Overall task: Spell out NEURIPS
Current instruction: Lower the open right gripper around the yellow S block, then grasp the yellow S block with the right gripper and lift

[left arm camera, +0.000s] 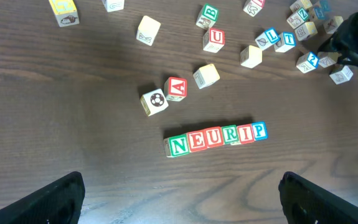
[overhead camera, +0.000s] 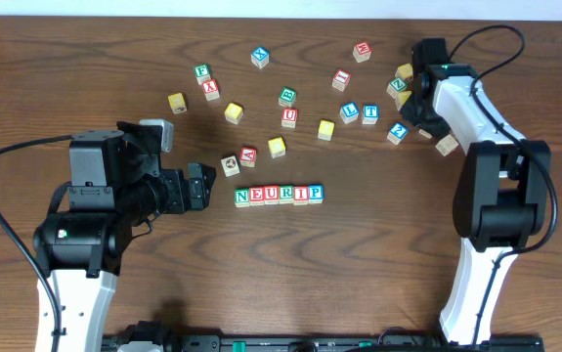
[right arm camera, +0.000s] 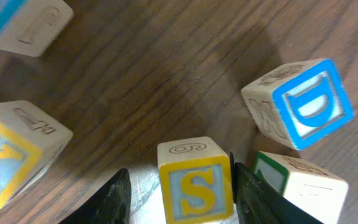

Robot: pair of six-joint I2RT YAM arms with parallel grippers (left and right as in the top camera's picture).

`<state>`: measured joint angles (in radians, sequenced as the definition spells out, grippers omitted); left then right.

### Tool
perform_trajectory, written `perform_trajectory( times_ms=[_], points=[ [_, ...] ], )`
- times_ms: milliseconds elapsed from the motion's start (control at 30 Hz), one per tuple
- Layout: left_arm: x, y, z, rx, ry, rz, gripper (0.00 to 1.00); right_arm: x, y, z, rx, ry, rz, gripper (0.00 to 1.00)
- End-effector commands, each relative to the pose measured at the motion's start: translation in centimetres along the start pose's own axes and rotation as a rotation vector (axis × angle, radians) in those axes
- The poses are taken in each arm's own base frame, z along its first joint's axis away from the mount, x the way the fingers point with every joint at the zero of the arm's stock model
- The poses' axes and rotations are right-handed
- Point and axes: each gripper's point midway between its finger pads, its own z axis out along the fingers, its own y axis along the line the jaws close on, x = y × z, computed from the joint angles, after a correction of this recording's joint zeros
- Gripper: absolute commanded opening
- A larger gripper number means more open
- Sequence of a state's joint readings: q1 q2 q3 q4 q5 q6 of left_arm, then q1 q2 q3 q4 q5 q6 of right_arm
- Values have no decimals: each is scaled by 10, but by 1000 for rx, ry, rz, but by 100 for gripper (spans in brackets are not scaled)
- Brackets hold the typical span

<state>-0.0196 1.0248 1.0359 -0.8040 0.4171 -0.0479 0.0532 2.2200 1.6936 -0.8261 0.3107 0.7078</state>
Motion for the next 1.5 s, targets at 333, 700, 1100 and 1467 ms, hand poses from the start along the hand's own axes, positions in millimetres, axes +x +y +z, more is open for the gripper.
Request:
perform_trajectory(
  times_ms=[333,700,1100,1467],
  points=[
    [-5,-2,-5,7,-20,13,98,-3,-1,16,23,-8,15,37],
    [-5,-2,-5,7,-20,13,98,-4,0,16,18,-14,18,20],
    [-5,-2,-5,7,-20,13,98,-14,-1,-6,-5,-40,-5,22],
    [-5,-2,-5,7,-20,13,98,-27,0,-121,-182,-119,-62,20]
  ],
)
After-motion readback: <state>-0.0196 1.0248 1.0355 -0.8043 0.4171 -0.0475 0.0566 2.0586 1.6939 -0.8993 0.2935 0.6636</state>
